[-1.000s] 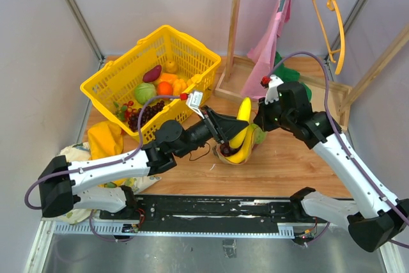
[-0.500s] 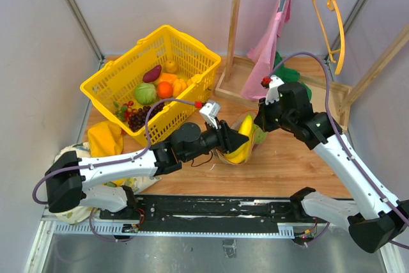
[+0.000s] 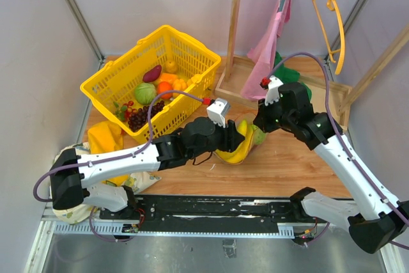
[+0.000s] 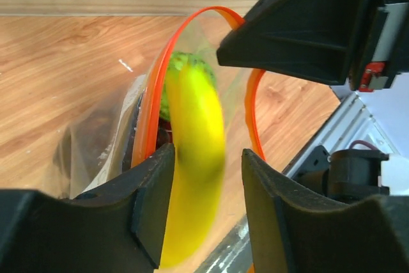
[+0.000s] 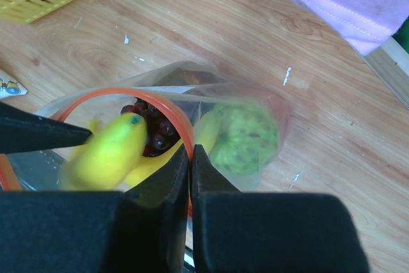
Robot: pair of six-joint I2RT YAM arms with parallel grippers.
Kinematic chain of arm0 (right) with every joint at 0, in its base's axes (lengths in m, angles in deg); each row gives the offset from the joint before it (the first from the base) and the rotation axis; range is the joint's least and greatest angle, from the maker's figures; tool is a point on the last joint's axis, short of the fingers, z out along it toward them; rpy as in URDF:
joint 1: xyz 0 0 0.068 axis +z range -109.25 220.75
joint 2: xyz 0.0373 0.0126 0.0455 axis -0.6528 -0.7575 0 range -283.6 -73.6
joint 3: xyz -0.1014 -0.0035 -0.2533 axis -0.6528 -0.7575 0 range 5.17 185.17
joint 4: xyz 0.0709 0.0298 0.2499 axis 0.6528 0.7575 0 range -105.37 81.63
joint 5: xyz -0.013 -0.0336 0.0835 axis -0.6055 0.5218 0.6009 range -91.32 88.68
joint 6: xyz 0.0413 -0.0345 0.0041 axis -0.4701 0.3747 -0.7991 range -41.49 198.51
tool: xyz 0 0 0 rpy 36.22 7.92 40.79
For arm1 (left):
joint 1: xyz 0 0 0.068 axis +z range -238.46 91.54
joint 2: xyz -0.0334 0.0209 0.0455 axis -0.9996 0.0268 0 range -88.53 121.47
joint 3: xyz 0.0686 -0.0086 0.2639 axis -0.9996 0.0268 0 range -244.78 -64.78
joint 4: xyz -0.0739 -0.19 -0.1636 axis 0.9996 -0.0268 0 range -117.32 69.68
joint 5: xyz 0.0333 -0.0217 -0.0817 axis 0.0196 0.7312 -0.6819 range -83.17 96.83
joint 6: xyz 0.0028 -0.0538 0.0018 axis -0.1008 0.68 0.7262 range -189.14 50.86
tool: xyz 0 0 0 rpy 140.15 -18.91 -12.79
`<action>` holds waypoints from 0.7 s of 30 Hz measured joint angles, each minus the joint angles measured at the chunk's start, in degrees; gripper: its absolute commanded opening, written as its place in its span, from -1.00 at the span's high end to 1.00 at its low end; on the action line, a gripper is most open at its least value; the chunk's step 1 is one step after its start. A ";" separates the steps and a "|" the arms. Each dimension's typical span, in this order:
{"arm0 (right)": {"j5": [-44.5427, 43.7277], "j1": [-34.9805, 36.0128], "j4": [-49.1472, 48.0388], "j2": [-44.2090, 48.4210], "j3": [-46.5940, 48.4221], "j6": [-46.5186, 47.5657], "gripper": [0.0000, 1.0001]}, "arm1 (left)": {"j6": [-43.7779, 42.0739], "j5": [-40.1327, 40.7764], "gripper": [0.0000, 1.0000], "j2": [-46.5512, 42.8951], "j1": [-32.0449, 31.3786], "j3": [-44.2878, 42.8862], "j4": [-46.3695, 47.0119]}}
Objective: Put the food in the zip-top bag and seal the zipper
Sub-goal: Place the fake fruit in the zipper food storage bag.
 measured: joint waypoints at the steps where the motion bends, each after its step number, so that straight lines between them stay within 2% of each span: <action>1: 0.24 0.00 0.07 0.00 0.00 0.13 0.90 | -0.31 0.52 -0.11 0.00 0.00 -0.28 -0.74; 11: 1.01 0.00 0.70 0.04 0.04 1.03 0.93 | -3.17 0.59 -0.38 -0.85 -0.02 -3.69 -8.26; 21: 0.94 0.00 1.90 0.00 0.87 1.62 0.93 | -5.40 -1.64 -0.50 -8.20 -0.09 -7.80 -19.87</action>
